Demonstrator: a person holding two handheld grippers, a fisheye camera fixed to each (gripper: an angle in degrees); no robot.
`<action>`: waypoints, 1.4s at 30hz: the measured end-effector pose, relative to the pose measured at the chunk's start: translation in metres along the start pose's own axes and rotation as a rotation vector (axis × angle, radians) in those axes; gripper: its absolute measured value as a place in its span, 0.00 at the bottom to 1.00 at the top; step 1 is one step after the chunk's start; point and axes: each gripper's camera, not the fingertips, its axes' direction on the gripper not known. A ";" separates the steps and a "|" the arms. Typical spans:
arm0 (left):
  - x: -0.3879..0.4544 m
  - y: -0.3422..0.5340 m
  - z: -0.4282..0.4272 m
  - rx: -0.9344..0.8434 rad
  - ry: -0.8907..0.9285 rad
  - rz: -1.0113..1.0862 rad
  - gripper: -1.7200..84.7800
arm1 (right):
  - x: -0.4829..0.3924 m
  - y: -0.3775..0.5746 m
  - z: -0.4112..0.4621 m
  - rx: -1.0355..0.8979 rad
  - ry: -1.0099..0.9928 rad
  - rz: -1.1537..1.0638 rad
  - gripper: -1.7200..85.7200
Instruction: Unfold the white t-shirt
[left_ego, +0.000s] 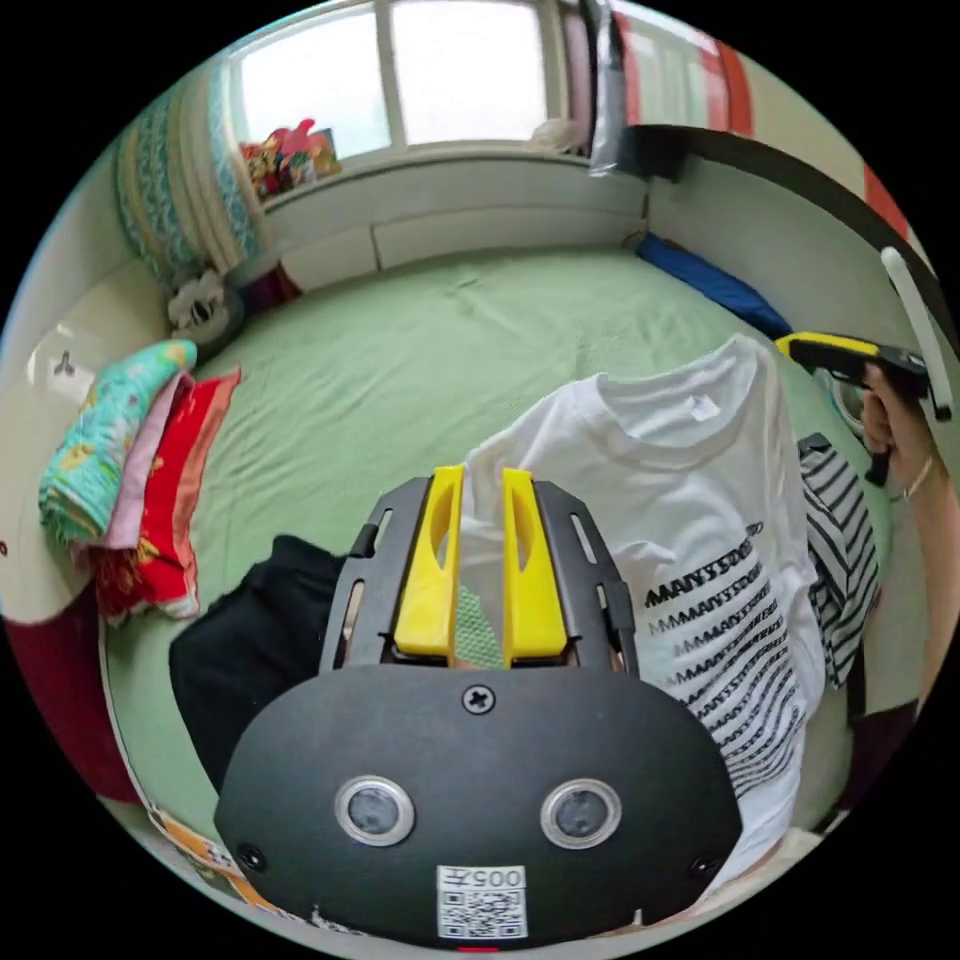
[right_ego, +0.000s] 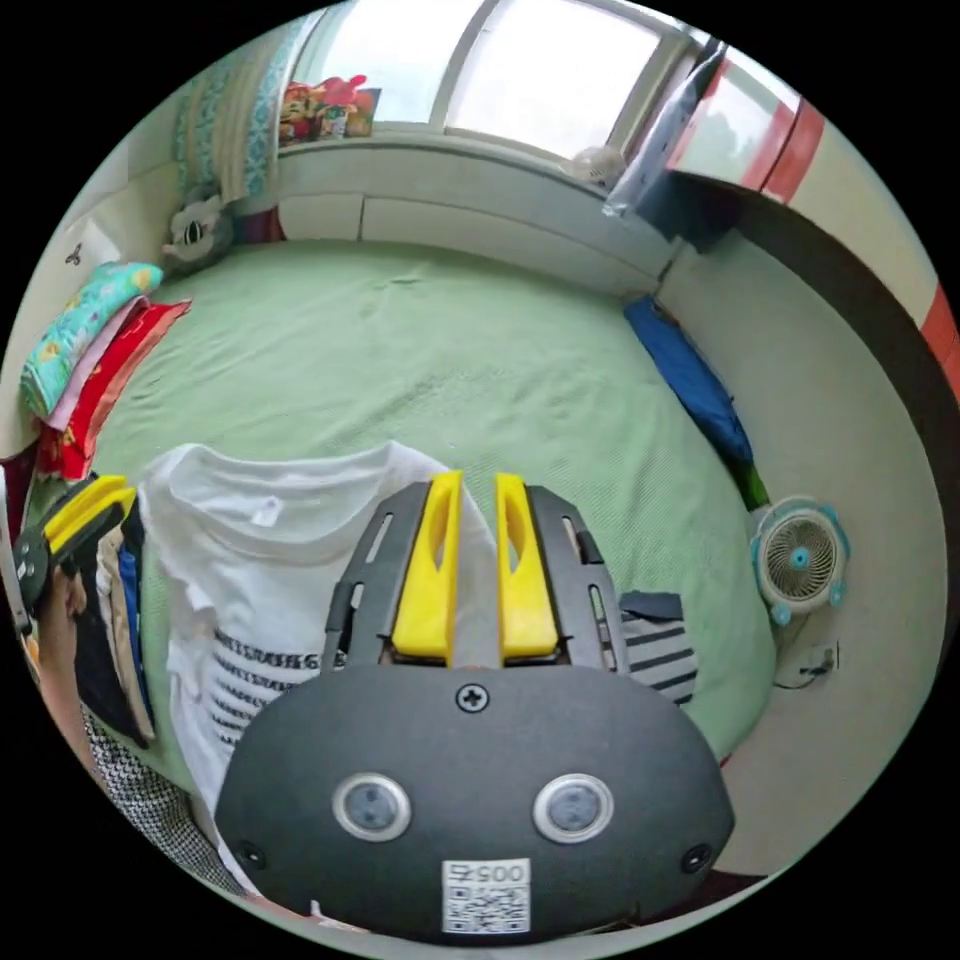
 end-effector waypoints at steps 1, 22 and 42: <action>-0.002 0.009 0.007 0.007 0.000 0.011 0.11 | -0.003 0.009 0.012 0.004 -0.042 -0.021 0.09; 0.036 0.102 0.042 -0.019 0.128 0.224 0.13 | 0.041 0.154 0.070 -0.074 -0.292 -0.184 0.00; 0.037 0.068 0.140 -0.056 0.103 0.184 0.14 | 0.257 0.202 0.080 -0.084 -0.321 0.244 0.03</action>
